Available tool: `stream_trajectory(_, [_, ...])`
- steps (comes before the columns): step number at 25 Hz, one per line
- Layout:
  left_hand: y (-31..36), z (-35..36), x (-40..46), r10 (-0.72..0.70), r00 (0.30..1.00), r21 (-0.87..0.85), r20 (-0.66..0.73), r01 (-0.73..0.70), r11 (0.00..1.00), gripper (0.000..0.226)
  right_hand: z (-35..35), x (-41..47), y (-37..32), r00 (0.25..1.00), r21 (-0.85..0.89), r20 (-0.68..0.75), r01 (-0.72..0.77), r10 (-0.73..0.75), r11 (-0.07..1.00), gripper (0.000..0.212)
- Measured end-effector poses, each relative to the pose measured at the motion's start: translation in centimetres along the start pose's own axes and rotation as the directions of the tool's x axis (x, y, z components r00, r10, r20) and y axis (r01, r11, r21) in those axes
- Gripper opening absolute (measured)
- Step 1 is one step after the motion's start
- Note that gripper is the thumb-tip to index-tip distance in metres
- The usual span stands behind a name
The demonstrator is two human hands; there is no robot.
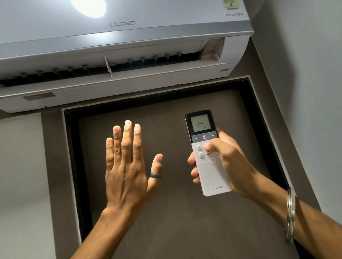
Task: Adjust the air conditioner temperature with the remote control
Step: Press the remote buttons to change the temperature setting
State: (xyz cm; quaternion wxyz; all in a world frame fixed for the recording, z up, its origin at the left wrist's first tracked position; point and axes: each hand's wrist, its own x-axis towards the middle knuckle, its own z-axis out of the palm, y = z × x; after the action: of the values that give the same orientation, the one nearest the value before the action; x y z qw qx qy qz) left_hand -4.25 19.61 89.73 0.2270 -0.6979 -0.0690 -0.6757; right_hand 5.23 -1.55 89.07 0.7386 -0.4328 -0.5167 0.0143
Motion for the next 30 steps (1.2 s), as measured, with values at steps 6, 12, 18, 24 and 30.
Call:
stream_trajectory(6, [-0.6,-0.4,0.0,0.005,1.0,0.005,-0.007,-0.005,1.0,0.079,0.5,0.0,0.3,1.0,-0.04,-0.006,0.02,-0.02,0.999,0.036])
stream_trajectory(12, [-0.7,-0.4,-0.2,0.002,1.0,-0.01,0.018,-0.001,1.0,0.08,0.7,-0.1,0.2,0.999,-0.059,-0.005,0.04,-0.041,0.997,0.038])
stream_trajectory(18, [-1.0,-0.3,-0.2,-0.002,1.0,-0.013,0.027,0.002,1.0,0.08,0.6,-0.2,0.2,0.999,-0.054,-0.026,0.028,-0.029,0.998,0.04])
stream_trajectory(24, [-1.0,-0.5,-0.3,-0.006,0.999,-0.026,0.034,0.007,1.0,0.08,0.7,-0.5,0.2,0.999,-0.07,-0.03,0.028,-0.031,0.997,0.045])
stream_trajectory(30, [-1.1,-0.8,-0.3,-0.007,0.999,-0.026,0.038,0.008,1.0,0.08,0.9,-0.6,0.0,0.999,-0.082,-0.024,0.034,-0.036,0.996,0.042])
